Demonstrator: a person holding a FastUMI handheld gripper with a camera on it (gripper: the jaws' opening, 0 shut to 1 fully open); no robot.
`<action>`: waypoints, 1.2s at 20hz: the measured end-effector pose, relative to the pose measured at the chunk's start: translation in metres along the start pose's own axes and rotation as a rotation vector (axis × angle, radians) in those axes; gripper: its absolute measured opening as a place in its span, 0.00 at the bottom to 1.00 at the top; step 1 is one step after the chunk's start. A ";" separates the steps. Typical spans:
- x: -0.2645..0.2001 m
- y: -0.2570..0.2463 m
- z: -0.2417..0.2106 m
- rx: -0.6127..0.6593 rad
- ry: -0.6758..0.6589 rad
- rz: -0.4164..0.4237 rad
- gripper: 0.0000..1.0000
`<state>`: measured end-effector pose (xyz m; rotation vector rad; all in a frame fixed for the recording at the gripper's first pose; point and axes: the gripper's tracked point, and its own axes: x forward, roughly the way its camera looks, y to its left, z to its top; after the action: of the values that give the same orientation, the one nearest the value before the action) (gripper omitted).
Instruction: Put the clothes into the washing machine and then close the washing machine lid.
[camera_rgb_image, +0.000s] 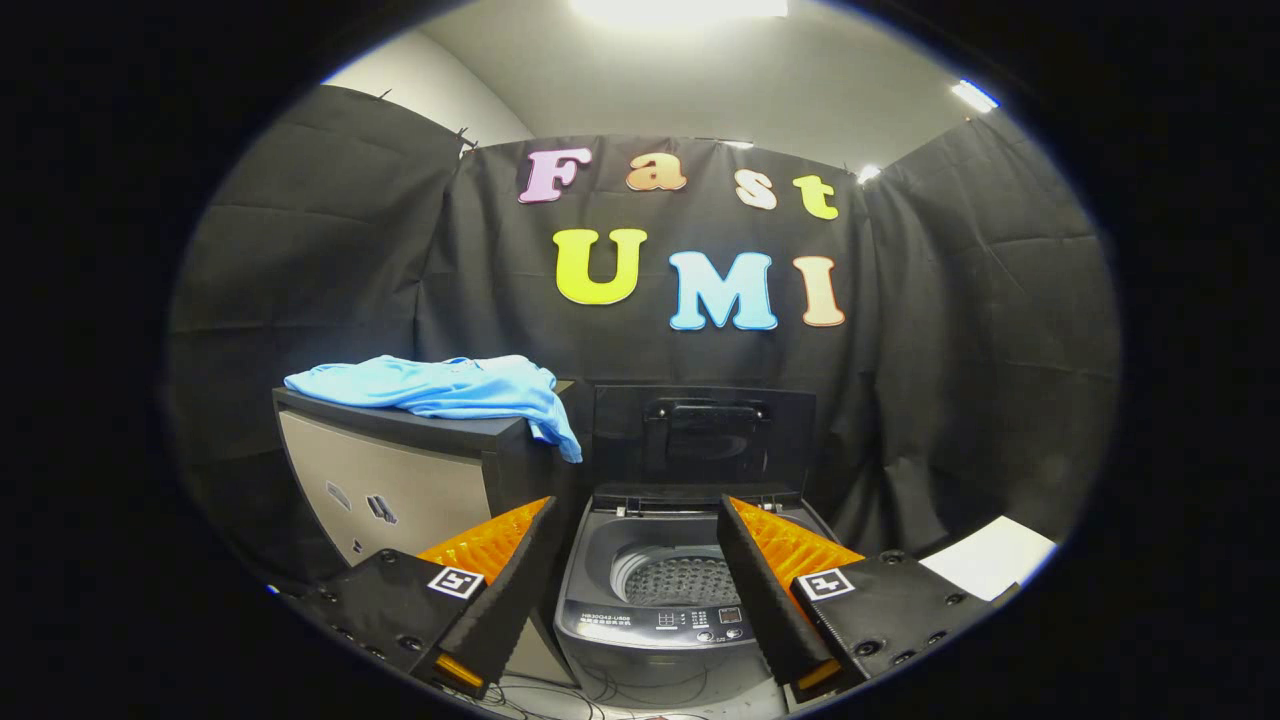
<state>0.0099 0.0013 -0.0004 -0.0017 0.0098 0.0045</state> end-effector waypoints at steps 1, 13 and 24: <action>0.001 0.000 0.002 -0.002 -0.002 0.000 0.98; 0.026 0.021 0.053 0.029 -0.013 0.073 0.98; 0.084 0.098 0.117 0.068 0.031 0.298 0.98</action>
<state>0.0946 0.1001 0.1161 0.0676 0.0413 0.3024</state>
